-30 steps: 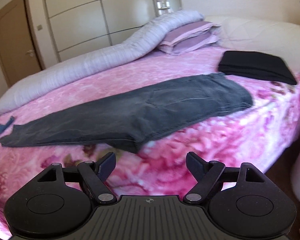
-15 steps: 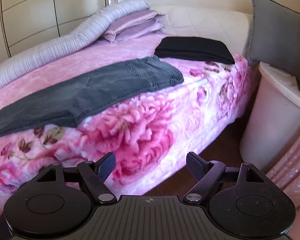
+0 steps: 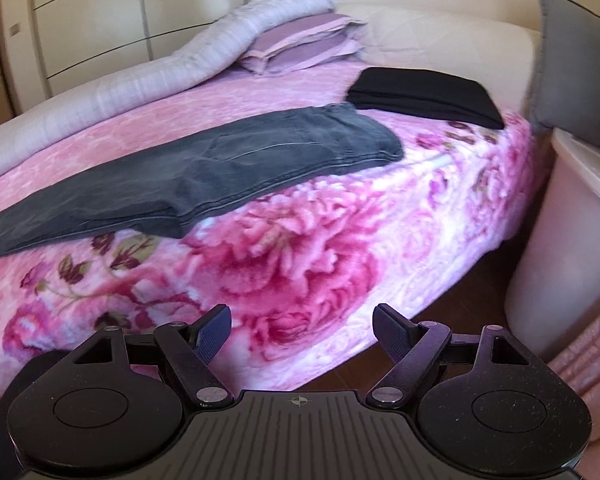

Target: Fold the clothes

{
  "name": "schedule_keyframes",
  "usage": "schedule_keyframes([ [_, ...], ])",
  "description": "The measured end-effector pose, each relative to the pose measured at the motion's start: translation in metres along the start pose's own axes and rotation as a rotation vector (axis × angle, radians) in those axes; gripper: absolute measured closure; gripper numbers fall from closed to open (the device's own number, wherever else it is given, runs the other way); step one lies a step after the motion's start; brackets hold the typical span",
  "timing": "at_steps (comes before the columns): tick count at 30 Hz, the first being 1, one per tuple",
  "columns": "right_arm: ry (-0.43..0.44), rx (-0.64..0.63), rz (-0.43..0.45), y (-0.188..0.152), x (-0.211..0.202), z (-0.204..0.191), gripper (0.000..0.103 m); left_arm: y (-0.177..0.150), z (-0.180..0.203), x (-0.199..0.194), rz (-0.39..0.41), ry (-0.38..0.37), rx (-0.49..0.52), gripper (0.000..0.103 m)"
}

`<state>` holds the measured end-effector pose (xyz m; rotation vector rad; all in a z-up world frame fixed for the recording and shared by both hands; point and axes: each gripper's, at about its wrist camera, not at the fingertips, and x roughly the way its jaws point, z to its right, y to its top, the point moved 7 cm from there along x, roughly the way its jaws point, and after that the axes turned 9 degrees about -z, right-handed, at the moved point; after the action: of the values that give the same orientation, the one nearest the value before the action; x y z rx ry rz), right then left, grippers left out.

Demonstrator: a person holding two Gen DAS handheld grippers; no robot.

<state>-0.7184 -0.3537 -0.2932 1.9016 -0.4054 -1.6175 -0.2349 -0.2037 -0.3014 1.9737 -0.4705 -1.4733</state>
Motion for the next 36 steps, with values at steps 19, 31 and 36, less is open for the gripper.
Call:
schedule_keyframes([
  [19,0.43,-0.966,0.356,0.024,0.034,-0.413,0.035,-0.028,-0.17,-0.005,0.035,0.178,-0.157,0.02],
  [31,0.413,-1.496,0.398,-0.016,0.164,-0.666,0.065,-0.036,-0.226,0.022,0.001,0.284,-0.194,0.02],
  [36,0.272,-1.529,0.427,-0.024,0.204,-0.714,0.065,-0.052,-0.246,0.022,-0.026,0.299,-0.255,0.02],
])
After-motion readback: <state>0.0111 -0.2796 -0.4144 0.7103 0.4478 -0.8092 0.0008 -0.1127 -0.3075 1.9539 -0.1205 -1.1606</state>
